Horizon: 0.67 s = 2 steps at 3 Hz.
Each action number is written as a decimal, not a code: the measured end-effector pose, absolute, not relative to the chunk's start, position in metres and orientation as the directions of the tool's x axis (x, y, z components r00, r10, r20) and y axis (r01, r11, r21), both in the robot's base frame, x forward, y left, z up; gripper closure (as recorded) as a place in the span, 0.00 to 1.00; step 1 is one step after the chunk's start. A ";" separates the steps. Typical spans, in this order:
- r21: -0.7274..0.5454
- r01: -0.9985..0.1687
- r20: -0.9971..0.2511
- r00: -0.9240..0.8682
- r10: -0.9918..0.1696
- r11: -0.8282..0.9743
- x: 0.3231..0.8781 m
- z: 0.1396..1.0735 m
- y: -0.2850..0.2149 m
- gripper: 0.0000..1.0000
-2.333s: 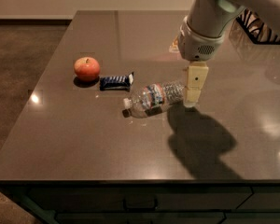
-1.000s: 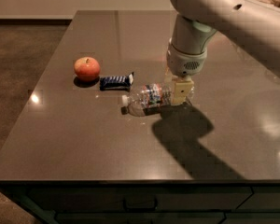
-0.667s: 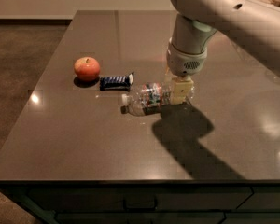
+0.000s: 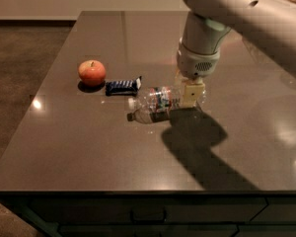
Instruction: Pick water bottle
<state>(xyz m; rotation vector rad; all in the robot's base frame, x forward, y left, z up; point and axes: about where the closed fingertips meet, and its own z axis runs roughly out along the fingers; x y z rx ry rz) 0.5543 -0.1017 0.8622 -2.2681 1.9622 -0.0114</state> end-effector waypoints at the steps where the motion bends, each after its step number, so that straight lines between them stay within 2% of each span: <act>1: -0.173 -0.976 -0.189 0.163 -0.968 -0.130 0.553 0.923 -0.097 1.00; 2: -0.252 -0.961 -0.304 0.189 -0.934 -0.113 0.551 0.995 -0.095 1.00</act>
Offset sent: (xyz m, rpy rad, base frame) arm -0.0146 0.0008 0.2221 0.3841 -0.1587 0.0330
